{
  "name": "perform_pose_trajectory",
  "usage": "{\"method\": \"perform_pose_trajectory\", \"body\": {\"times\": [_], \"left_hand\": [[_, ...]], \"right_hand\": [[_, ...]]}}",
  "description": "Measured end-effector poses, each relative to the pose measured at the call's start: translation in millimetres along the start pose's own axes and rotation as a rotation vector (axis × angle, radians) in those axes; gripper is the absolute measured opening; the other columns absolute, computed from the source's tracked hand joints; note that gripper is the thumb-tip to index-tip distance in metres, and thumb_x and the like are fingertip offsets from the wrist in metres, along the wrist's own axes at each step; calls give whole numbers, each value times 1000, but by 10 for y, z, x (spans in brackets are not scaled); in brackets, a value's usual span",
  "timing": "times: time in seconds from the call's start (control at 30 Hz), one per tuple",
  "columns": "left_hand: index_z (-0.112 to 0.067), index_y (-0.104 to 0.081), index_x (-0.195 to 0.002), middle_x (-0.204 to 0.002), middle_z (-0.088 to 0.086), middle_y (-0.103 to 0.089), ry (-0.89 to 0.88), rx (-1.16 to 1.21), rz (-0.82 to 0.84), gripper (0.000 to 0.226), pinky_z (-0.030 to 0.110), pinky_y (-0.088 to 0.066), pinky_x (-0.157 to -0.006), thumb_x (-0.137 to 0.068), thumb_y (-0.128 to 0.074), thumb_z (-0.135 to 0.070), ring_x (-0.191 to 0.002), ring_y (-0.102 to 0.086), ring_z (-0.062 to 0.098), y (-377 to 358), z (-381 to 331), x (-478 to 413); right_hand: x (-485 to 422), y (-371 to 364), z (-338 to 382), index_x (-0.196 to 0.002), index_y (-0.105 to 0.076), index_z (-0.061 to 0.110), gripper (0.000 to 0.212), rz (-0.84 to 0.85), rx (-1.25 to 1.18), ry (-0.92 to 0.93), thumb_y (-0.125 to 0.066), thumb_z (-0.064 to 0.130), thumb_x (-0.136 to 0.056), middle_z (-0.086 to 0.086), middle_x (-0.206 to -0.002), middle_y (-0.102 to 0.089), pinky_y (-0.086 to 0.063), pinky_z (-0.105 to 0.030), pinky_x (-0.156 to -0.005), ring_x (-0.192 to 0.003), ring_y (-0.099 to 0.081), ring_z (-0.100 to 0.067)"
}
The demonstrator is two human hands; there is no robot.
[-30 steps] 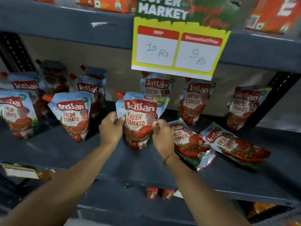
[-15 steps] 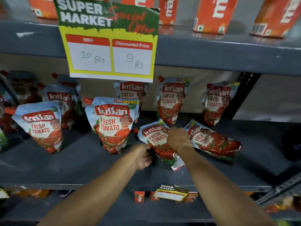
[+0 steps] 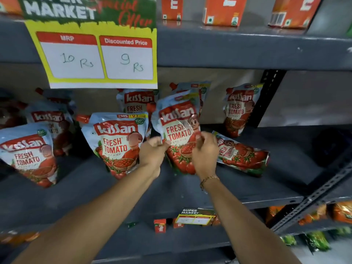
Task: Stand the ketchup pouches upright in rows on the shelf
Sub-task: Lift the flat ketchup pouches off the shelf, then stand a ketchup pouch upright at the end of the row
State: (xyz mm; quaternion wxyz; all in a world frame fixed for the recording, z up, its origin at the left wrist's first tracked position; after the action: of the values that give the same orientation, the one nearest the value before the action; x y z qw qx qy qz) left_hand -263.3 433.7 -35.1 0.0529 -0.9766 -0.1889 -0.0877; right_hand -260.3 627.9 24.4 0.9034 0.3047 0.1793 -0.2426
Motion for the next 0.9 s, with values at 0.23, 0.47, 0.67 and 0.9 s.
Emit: {"method": "perform_pose_trajectory", "body": {"times": [0.23,0.47,0.67,0.9], "left_hand": [[-4,-66,-106,-109,9,-71,-211,-370,-90,21,36,-52,-89,-89,-59,-13,-102,-65,23,181,-28,86],[2,-62,-105,-110,21,-66,284,-55,-441,31,47,-54,-86,-79,-58,-16,-102,-63,41,35,637,388],[-11,-56,-106,-86,7,-59,556,132,-64,18,29,-46,-56,-91,-47,-14,-73,-55,19,-954,977,514],[-6,-49,-133,-133,14,-53,682,141,158,43,33,-43,-87,-91,-54,-13,-121,-52,29,-1848,1051,510]], "right_hand": [[235,-303,-326,-82,-52,1,19,171,-17,-132,-45,13,-94,-21,-84,-61,-32,-27,-63,-76,-55,-26],[170,-334,-293,-86,-55,1,9,249,-87,-73,-49,8,-87,-17,-86,-62,-37,-28,-64,-79,-56,-25],[-242,-17,-540,-105,-62,1,26,343,121,88,-51,5,-82,-21,-106,-67,-50,-41,-87,-100,-61,-34],[-910,255,-1440,-113,-58,3,33,674,733,-144,-40,18,-90,-19,-124,-59,-46,-42,-95,-114,-55,-36]]}}
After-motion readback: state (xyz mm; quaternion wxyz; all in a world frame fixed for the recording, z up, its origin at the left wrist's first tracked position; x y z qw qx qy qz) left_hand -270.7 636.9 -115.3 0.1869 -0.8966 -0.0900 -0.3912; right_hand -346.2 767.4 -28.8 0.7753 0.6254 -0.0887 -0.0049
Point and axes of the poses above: each hand's wrist, its own x-axis away from the middle knuckle, its own y-axis out of the back of the hand, z = x × y, the point moved 10 cm from there along -x, towards the middle knuckle
